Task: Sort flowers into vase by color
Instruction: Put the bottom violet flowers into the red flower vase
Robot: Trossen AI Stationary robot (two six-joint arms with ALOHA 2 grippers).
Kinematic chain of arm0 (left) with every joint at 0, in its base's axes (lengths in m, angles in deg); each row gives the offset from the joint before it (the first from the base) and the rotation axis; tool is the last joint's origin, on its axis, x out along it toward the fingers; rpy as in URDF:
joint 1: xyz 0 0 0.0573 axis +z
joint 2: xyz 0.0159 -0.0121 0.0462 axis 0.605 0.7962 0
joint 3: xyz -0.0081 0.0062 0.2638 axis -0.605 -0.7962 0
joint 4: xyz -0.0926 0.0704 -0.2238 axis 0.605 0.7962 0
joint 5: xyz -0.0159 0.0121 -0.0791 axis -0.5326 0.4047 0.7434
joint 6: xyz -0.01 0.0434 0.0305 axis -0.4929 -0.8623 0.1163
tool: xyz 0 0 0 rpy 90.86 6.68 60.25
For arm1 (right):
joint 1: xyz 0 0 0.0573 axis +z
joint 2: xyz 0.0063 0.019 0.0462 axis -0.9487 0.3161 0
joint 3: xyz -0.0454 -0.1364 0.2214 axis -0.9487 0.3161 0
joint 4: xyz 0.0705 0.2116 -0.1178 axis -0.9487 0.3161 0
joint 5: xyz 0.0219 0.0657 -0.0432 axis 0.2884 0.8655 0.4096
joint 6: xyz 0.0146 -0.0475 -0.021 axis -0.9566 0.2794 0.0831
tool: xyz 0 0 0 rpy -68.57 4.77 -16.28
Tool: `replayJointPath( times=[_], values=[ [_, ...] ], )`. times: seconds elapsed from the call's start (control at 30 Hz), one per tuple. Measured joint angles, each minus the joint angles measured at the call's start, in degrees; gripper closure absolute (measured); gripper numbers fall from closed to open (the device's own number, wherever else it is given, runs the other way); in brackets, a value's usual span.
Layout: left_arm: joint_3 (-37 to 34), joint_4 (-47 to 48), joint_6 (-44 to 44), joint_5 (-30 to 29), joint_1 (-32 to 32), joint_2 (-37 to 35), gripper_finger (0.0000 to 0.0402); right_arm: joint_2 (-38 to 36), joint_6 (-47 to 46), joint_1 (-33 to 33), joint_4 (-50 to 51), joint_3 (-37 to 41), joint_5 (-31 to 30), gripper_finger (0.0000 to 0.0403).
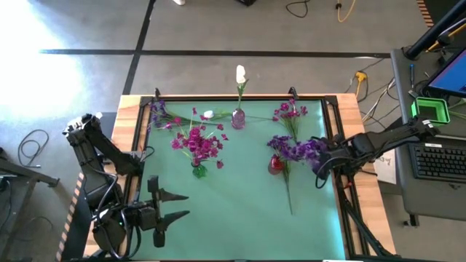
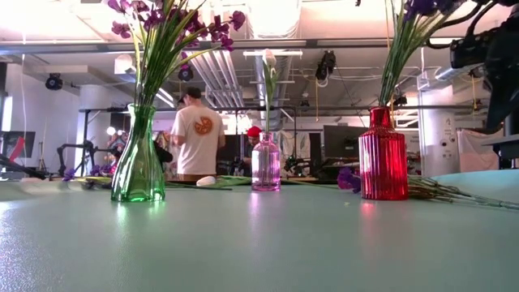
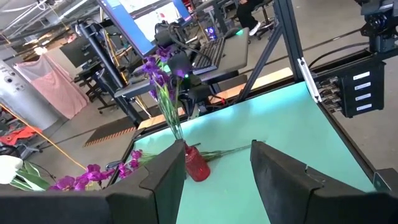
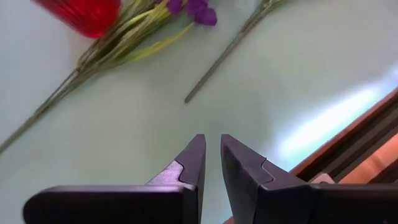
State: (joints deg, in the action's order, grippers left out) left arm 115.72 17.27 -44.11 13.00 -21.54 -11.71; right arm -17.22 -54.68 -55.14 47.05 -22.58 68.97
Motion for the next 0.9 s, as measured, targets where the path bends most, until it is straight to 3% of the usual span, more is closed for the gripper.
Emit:
replayJointPath(
  times=[0.4, 0.67, 0.9],
  values=[
    [0.00, 0.00, 0.00, 0.00, 0.01, 0.00, 0.0232, 0.40, -10.44, 2.80, -4.03, -0.12, 6.39, 0.0360],
    [0.00, 0.00, 0.00, 0.00, 0.00, 0.00, 0.0232, 0.88, -21.43, 9.29, -4.95, -0.12, -2.02, 0.0360],
    [0.00, 0.00, -1.04, 0.00, 0.00, 0.00, 0.0232, 3.38, -18.70, 12.60, -12.59, 0.48, -0.79, 0.0360]
  ],
)
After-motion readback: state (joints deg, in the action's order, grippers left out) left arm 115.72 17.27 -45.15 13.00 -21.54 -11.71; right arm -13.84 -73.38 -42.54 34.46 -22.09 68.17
